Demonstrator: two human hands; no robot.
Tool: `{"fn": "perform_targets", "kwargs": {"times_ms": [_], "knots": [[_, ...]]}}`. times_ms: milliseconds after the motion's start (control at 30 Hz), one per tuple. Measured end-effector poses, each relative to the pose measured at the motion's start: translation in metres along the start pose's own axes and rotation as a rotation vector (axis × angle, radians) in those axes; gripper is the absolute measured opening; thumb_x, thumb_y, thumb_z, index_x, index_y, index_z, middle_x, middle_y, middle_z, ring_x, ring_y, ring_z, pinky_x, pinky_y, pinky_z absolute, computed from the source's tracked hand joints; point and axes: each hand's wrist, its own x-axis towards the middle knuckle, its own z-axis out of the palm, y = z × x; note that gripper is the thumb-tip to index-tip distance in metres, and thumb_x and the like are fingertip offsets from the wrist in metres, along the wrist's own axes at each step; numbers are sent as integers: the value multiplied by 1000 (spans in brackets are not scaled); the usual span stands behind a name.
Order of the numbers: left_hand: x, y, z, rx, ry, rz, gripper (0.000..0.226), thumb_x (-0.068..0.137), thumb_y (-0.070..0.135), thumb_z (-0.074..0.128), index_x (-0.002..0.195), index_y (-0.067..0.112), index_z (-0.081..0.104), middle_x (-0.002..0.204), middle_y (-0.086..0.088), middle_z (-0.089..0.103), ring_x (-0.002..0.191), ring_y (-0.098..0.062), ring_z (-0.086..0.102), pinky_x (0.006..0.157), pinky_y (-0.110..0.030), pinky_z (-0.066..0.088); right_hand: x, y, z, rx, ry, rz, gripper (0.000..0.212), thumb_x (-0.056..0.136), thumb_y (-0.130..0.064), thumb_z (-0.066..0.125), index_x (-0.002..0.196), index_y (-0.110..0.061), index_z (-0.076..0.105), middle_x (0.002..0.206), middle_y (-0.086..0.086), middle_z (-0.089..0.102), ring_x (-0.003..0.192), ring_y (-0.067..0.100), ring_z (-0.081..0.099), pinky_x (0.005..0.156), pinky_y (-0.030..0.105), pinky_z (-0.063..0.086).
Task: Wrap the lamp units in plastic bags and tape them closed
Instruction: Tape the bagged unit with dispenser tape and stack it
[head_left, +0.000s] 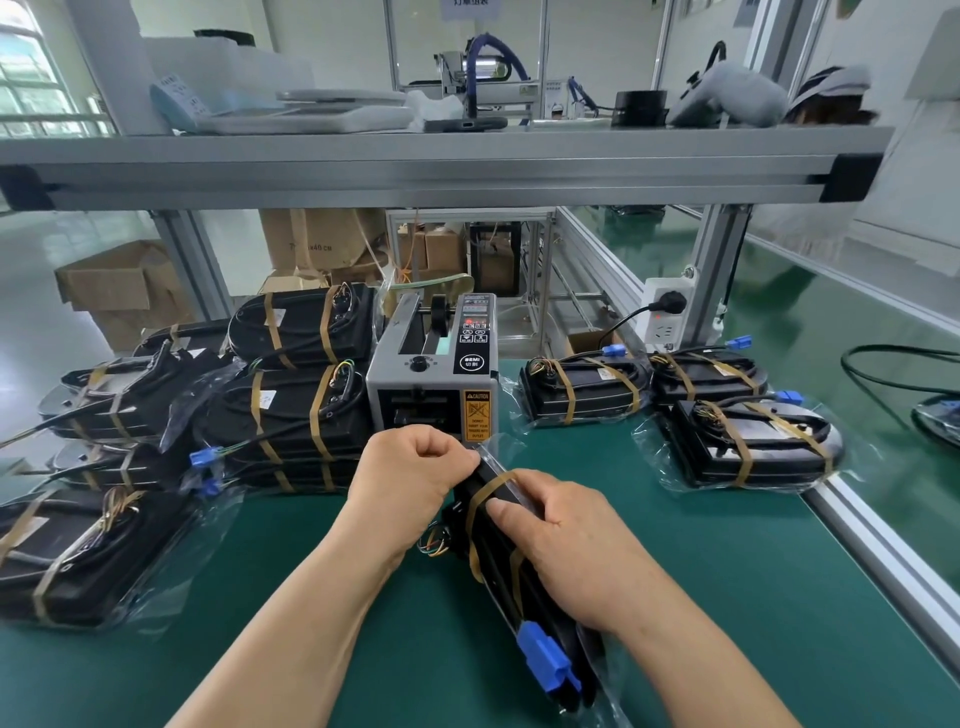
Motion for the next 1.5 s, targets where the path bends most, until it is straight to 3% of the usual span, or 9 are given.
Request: {"fn": "perform_targets", "kwargs": {"times_ms": [133,233,533,767,900,1033,1267,1400,1500], "knots": [[-2,-1,2,34,55,-22,10,77,23,77,74,21,68,62,5,63,59,-8,55,62,-28,49,0,1,0,2,2,2,21,94,-49,53,96,-31,64,89,-6,71,88,17,66,85,41,54],[-4,-3,6,8,71,-63,16,77,25,76,88,27,64,73,5,64,62,-8,57,59,-25,48,0,1,1,5,2,-2,20,95,-48,53,96,-32,64,89,-6,72,87,15,66,85,40,55],[-3,-7,10,-243,44,-179,24,86,28,75,64,19,71,51,9,59,44,-1,50,44,-14,42,0,2,1,52,-6,10,24,95,-51,54,97,-30,65,89,-2,74,86,20,69,83,44,57],[-10,-11,2,-321,-70,-209,5,80,20,81,82,23,78,83,-7,76,66,-16,69,56,-25,52,0,2,1,38,5,5,24,94,-53,54,94,-32,65,87,-4,72,85,19,67,81,42,57],[-11,-11,-1,-388,-52,-252,7,82,13,77,82,19,80,82,-8,74,72,-17,62,68,-29,49,0,1,3,2,7,2,25,94,-54,52,97,-31,63,88,-5,71,84,18,66,81,40,56],[-14,-9,1,-377,18,-242,16,86,11,74,78,23,81,76,-3,73,71,-13,58,65,-26,46,3,-1,0,-85,-30,23,31,94,-59,50,101,-31,61,92,-8,68,87,13,64,82,35,55],[-36,1,8,-369,-43,-122,28,94,8,62,84,27,80,91,-4,78,91,-21,74,80,-34,58,23,-20,-23,-251,-177,61,58,75,-82,58,71,-24,54,57,-19,58,48,-7,51,44,10,35],[-46,9,-2,-329,-180,-53,37,98,4,50,95,25,80,93,0,76,100,-16,69,93,-33,52,20,-20,-30,-114,-248,27,62,72,-68,76,95,-10,68,71,-9,61,61,3,55,56,16,41],[-44,13,-13,-318,-273,-23,34,97,5,51,93,21,81,82,-1,72,84,-9,67,81,-26,53,14,-21,-30,-42,-240,21,45,76,-47,82,93,-7,68,69,-3,60,60,8,53,57,22,43]]}}
